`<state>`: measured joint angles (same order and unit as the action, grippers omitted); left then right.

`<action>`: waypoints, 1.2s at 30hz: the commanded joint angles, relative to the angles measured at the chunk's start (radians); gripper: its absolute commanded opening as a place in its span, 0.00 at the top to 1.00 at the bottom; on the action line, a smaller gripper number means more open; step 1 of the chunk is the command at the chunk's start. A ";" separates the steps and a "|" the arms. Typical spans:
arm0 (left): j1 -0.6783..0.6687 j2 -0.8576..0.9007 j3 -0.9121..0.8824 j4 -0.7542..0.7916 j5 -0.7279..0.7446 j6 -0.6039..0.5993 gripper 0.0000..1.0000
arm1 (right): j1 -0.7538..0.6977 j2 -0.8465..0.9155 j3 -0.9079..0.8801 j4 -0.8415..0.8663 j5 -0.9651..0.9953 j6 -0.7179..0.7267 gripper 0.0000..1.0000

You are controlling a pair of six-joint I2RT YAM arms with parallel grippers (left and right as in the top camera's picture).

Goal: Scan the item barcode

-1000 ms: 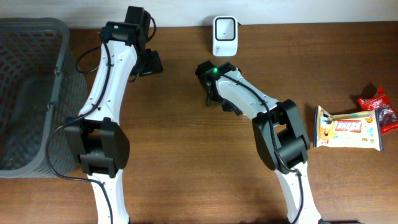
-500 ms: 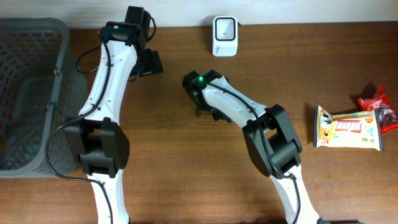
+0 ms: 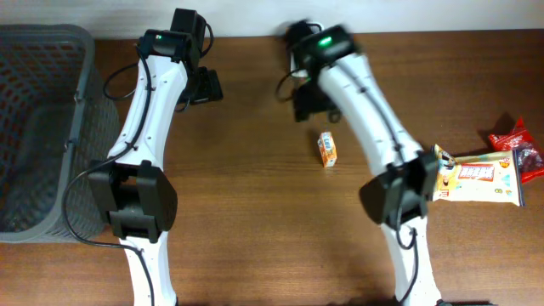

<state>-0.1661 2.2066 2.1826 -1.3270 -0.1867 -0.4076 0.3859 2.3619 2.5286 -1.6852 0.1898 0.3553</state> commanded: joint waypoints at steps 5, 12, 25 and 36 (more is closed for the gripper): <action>-0.010 0.013 0.000 0.003 0.320 0.179 0.15 | -0.323 -0.012 0.077 -0.014 -0.265 -0.090 0.02; -0.099 0.083 -0.068 0.025 0.458 0.245 0.15 | -0.529 -0.012 0.076 -0.014 -0.266 -0.089 0.02; -0.345 0.149 -0.104 0.032 0.505 0.357 0.01 | -0.596 -0.012 0.076 -0.009 -0.269 -0.089 0.02; -0.399 0.151 0.006 0.121 0.494 0.276 0.02 | -0.596 -0.012 0.076 -0.010 -0.269 -0.089 0.02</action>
<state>-0.5480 2.3604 2.1723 -1.2316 0.3031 -0.0727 -0.2104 2.3619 2.5919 -1.6928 -0.0734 0.2760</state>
